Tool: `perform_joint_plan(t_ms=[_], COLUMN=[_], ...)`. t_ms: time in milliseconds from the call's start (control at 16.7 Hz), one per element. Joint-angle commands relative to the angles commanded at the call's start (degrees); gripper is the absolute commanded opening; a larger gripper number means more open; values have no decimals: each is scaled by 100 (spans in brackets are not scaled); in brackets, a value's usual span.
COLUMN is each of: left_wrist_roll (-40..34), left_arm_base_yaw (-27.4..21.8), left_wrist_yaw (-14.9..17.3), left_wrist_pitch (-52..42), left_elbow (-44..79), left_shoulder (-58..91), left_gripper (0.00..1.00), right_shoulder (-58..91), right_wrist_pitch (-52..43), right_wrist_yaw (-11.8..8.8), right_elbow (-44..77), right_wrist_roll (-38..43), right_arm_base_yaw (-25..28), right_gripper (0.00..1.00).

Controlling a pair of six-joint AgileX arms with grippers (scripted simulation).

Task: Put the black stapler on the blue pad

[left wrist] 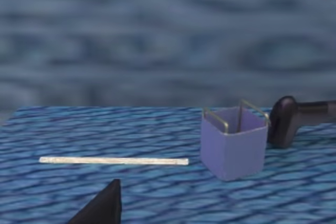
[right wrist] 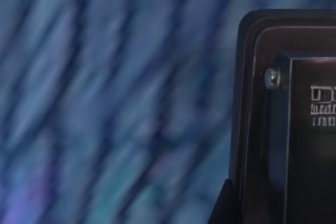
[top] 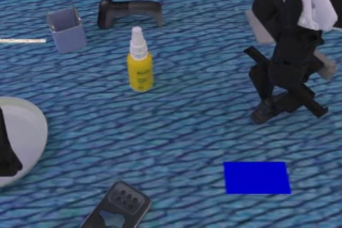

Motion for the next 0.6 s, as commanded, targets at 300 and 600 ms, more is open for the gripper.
perform_joint_plan(t_ms=[300, 600], left_wrist_roll=[0, 0], left_arm_base_yaw=[0, 0], left_wrist_yaw=[0, 0], left_wrist_pitch=[0, 0], left_elbow=[0, 0], left_shoulder=[0, 0], left_gripper=[100, 100], right_shoulder=[-344, -397], right_wrist_pitch=[-1225, -1333], right_wrist_yaw=[0, -1], right_elbow=[822, 915], right_wrist_roll=[-27, -35], right_arm_base_yaw=[24, -2], right_gripper=[0, 0])
